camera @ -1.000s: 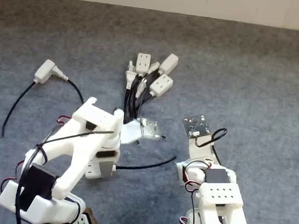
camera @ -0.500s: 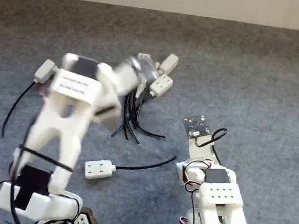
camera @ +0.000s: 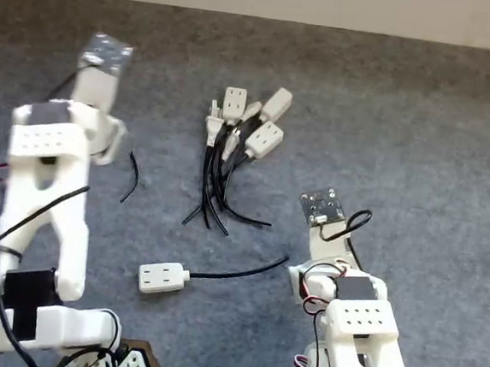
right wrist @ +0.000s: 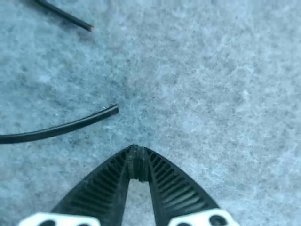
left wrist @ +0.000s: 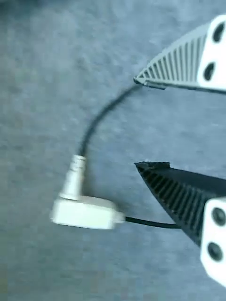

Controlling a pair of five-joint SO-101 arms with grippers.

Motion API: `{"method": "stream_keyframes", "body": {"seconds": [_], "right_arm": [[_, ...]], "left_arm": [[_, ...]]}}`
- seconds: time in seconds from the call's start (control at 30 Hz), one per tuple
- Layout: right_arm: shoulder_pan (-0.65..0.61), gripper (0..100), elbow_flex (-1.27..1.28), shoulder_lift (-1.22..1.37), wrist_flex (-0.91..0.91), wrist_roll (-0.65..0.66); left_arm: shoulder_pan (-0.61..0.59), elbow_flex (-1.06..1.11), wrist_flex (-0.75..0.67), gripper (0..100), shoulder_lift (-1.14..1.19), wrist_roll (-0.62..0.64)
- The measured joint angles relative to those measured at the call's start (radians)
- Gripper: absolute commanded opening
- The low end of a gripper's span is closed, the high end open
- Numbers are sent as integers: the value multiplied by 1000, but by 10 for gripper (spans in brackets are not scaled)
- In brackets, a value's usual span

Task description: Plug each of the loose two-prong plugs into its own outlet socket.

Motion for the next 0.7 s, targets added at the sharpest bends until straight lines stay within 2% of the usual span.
{"method": "stream_keyframes", "body": {"seconds": [0.17, 0.3, 0.47, 0.7], "right_arm": [[0, 5, 0, 0, -15, 0], [0, 5, 0, 0, -12, 0], [2, 5, 0, -95, 63, -40], [21, 5, 43, -433, 184, -38]], "left_arm": [[123, 26, -327, 269, 71, 40], [192, -80, -388, 269, 267, 64], [215, -336, -328, 270, 575, 106], [229, -744, -48, 269, 802, 170]]}}
